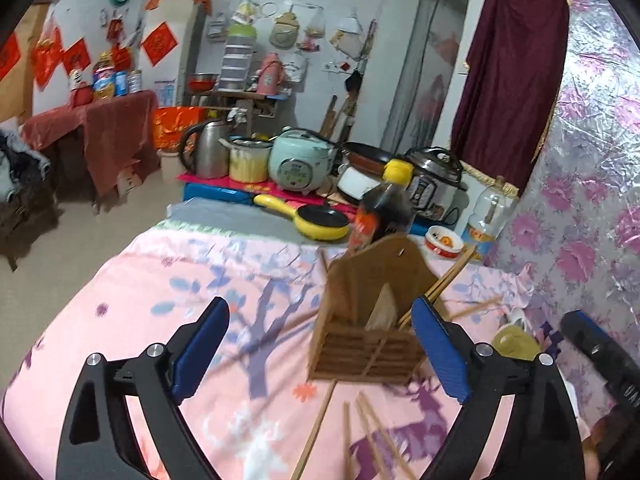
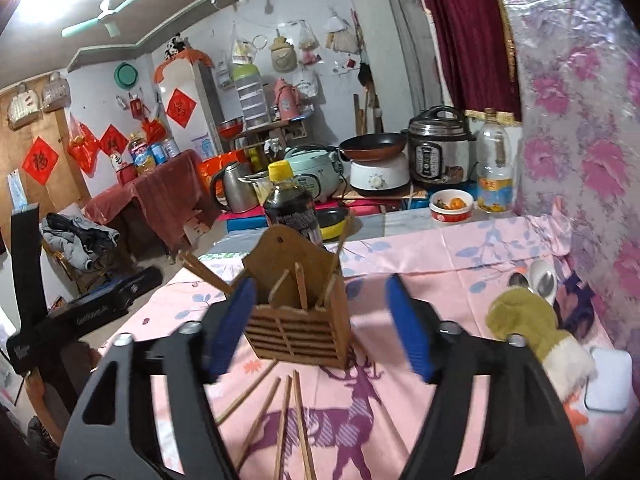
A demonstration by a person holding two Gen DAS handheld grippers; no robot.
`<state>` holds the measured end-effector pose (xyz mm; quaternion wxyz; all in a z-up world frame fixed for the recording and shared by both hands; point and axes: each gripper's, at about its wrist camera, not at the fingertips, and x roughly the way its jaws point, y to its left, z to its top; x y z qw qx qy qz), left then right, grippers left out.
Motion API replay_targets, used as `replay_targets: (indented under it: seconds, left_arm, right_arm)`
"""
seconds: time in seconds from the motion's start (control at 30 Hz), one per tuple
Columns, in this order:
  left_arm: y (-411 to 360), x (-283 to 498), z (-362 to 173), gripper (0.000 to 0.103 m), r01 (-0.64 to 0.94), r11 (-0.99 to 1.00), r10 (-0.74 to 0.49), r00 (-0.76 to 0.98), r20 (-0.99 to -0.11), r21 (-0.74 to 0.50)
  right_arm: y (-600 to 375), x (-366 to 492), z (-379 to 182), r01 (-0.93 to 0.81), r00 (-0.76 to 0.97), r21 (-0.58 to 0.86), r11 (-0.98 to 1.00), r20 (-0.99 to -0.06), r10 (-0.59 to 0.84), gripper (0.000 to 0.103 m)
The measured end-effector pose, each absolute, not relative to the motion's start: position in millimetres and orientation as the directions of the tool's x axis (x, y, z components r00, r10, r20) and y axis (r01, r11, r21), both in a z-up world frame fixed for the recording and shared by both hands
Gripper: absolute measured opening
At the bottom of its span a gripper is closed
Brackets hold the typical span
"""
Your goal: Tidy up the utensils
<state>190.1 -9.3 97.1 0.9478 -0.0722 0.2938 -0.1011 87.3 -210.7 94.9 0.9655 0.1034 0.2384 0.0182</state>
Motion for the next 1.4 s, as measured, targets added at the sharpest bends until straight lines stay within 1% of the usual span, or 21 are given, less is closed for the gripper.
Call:
replay_targets:
  seconds: [0.07, 0.13, 0.17, 0.23, 0.33, 0.47, 0.57, 0.63, 0.8, 0.87, 1.03, 1.4]
  left_arm:
    - [-3, 175, 88, 0.092, 0.132, 0.974, -0.213, 0.813, -0.541, -0.184]
    - [4, 157, 77, 0.095, 0.113, 0.979, -0.186, 0.826, -0.531, -0.168]
    - [6, 149, 72, 0.097, 0.104, 0.982, -0.173, 0.833, -0.526, -0.160]
    - [8, 132, 60, 0.097, 0.089, 0.989, -0.137, 0.847, -0.514, -0.116]
    - [4, 114, 45, 0.097, 0.085, 0.996, -0.089, 0.861, -0.501, -0.032]
    - [-2, 98, 31, 0.097, 0.078, 0.994, -0.031, 0.875, -0.483, 0.077]
    - [-3, 95, 30, 0.097, 0.088, 0.993, -0.038, 0.873, -0.486, 0.080]
    - [-4, 92, 30, 0.097, 0.089, 0.992, -0.036, 0.880, -0.474, 0.089]
    - [-15, 82, 30, 0.097, 0.065, 0.984, 0.011, 0.909, -0.417, 0.169]
    - [-19, 82, 30, 0.097, 0.065, 0.980, 0.018, 0.912, -0.409, 0.189]
    - [-20, 83, 30, 0.097, 0.068, 0.978, 0.020, 0.908, -0.418, 0.195]
    - [-18, 86, 26, 0.097, 0.060, 0.978, 0.032, 0.901, -0.433, 0.198]
  right_arm:
    - [-211, 73, 91, 0.016, 0.888, 0.203, 0.979, -0.452, 0.079, 0.079]
    - [-214, 57, 84, 0.026, 0.894, 0.210, 0.977, -0.442, 0.071, 0.091]
    - [-216, 50, 79, 0.033, 0.897, 0.218, 0.975, -0.437, 0.067, 0.092]
    - [-219, 39, 68, 0.042, 0.897, 0.235, 0.971, -0.437, 0.067, 0.095]
    - [-222, 28, 45, 0.048, 0.886, 0.231, 0.972, -0.459, 0.066, 0.096]
    - [-220, 30, 19, 0.075, 0.851, 0.160, 0.984, -0.525, 0.020, 0.096]
    - [-219, 36, 9, 0.058, 0.824, 0.185, 0.981, -0.563, 0.057, 0.096]
    - [-215, 35, 6, 0.040, 0.818, 0.189, 0.981, -0.571, 0.076, 0.096]
    - [-200, 30, 0, 0.030, 0.812, 0.117, 0.993, -0.582, 0.045, 0.096]
    - [-195, 28, -4, 0.020, 0.806, 0.087, 0.996, -0.592, 0.035, 0.096]
    - [-187, 21, -11, 0.010, 0.798, 0.022, 1.000, -0.602, 0.005, 0.096]
    - [-175, 20, -26, -0.025, 0.768, -0.050, 0.998, -0.641, -0.013, 0.096]
